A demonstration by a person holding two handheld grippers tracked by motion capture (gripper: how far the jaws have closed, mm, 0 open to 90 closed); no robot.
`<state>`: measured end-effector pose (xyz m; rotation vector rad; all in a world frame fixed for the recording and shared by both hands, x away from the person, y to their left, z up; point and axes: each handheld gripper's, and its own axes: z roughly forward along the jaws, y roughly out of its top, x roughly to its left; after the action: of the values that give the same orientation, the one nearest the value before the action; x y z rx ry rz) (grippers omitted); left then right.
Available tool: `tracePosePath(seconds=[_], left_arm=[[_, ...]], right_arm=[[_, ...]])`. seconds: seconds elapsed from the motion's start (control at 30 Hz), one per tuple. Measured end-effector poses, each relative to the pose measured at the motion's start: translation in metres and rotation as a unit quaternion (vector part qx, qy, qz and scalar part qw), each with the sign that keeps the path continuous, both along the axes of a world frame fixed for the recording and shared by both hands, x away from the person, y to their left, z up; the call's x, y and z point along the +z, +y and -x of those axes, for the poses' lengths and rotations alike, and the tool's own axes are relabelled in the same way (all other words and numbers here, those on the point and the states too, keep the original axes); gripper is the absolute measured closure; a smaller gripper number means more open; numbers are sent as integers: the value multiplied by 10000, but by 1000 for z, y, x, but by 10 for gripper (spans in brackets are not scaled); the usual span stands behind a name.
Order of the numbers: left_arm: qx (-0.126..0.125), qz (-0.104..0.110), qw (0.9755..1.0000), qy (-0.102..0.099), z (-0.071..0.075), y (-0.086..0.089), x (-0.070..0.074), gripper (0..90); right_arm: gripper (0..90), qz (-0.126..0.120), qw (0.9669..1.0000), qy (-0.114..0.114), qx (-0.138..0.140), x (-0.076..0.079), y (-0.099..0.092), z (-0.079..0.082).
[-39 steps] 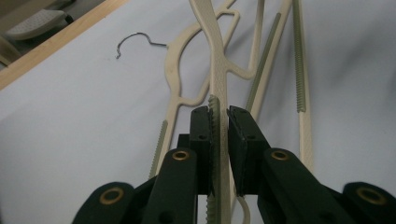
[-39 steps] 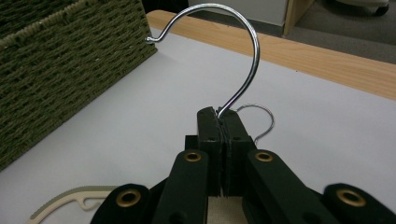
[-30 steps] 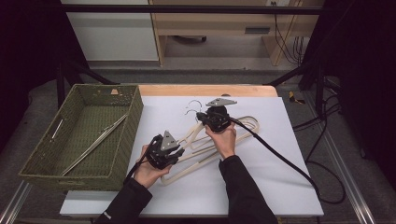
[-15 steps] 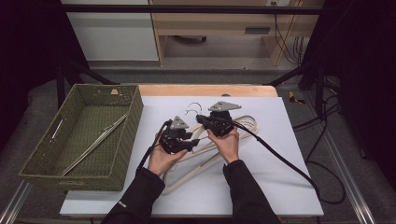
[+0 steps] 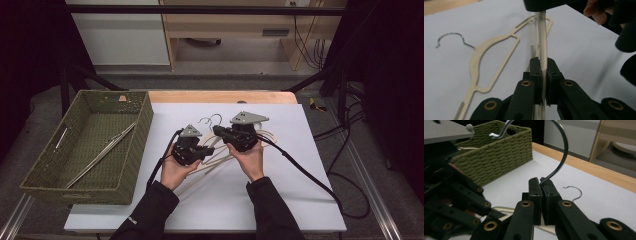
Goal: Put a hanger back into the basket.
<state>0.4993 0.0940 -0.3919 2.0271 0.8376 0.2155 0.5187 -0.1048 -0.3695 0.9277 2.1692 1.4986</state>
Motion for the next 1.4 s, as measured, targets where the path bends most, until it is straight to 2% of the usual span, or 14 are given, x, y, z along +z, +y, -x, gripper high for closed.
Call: tracePosePath(seconds=[0.1,0.13,0.17,0.3,0.37,0.53,0.63,0.67,0.77,0.8,0.97,1.07,1.3,1.4], left_arm=[[35,-77,10000,-38,5,3,3,862],[-64,91,9999,-13,9,7,5,863],[-64,91,9999,-13,9,7,5,863],[-15,-7,9995,-313,18,12,14,863],[-30,-73,9990,-441,22,15,19,863],[-47,-220,9971,-722,33,25,35,862],[-44,-237,9966,-788,36,28,40,862],[-45,-255,9964,-813,38,30,42,862],[-49,-308,9955,-893,42,34,50,862],[-45,-308,9953,-922,44,36,54,862],[-94,-283,9937,-1081,51,44,73,862],[-184,-222,9913,-1284,57,53,93,862],[-262,-275,9880,-1499,63,66,121,862],[-269,-210,9877,-1523,63,75,133,862]], right_arm=[[843,50,9999,-85,84,5,-3,8],[802,6,9997,-136,222,10,-7,18],[779,-36,9995,-162,259,13,-9,23],[700,-77,9989,-290,350,18,-17,39],[657,-12,9987,-394,336,19,-23,48],[449,-264,9983,-462,224,18,-50,64],[383,-341,9982,-462,182,16,-60,67],[308,-375,9980,-494,110,12,-68,70],[250,-423,9980,-462,59,8,-78,73],[188,-510,9978,-418,0,5,-86,76],[141,-514,9978,-372,-182,-2,-101,82],[123,-469,9976,-344,-363,-9,-112,86],[88,-492,9966,-387,-542,-13,-123,91],[67,-404,9968,-341,-602,-15,-126,92]])
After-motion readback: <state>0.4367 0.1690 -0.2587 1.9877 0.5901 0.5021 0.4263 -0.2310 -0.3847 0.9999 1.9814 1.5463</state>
